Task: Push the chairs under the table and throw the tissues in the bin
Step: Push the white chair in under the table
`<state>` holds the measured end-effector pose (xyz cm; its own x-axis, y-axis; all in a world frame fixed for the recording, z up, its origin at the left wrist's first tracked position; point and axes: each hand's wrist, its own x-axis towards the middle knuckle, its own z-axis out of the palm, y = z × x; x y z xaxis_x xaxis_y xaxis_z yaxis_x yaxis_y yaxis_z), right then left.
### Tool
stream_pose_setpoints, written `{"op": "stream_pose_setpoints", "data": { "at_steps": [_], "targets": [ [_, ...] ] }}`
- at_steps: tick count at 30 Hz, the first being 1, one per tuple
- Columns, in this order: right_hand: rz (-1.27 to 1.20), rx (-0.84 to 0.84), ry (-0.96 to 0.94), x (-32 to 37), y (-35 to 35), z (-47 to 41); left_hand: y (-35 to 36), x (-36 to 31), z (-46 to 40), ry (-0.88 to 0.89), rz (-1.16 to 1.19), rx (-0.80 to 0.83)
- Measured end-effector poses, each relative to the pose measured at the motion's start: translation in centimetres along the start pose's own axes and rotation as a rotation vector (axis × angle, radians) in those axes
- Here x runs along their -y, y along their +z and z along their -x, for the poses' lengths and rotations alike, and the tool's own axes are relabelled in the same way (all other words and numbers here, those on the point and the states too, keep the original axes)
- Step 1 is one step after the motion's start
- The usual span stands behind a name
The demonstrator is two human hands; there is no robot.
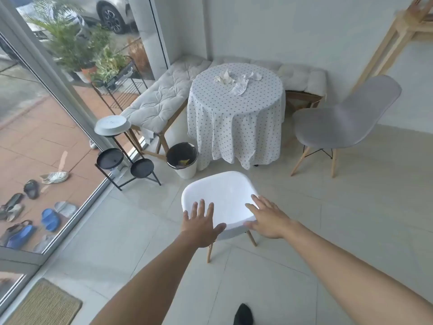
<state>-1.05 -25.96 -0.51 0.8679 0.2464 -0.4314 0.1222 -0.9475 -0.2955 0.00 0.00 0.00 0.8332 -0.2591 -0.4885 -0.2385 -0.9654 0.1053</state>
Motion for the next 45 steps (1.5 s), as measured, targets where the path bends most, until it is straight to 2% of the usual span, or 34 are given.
{"op": "stream_pose_setpoints", "data": {
  "at_steps": [6,15,19,31,39,45],
  "targets": [
    [0.098,0.13,-0.051,-1.2,3.0,-2.1,3.6,-3.0,-1.1,-0.01,-0.013,0.055],
    [0.24,0.124,-0.191,-2.5,3.6,-3.8,5.5,-6.4,-2.6,0.008,-0.039,-0.03],
    [0.276,0.12,-0.197,-3.4,3.8,-4.4,5.1,-7.6,-2.5,0.033,-0.146,-0.011],
    [0.325,-0.138,-0.262,-3.6,5.2,-4.7,5.9,-6.8,-3.5,0.128,-0.107,-0.132],
    [0.282,-0.239,-0.174,-0.3,5.2,-6.7,4.7,-2.7,-5.8,0.203,-0.129,-0.177],
    [0.239,-0.289,-0.066,3.2,4.7,-10.1,2.2,2.4,-8.8,0.326,-0.187,-0.21]
  ]
}}
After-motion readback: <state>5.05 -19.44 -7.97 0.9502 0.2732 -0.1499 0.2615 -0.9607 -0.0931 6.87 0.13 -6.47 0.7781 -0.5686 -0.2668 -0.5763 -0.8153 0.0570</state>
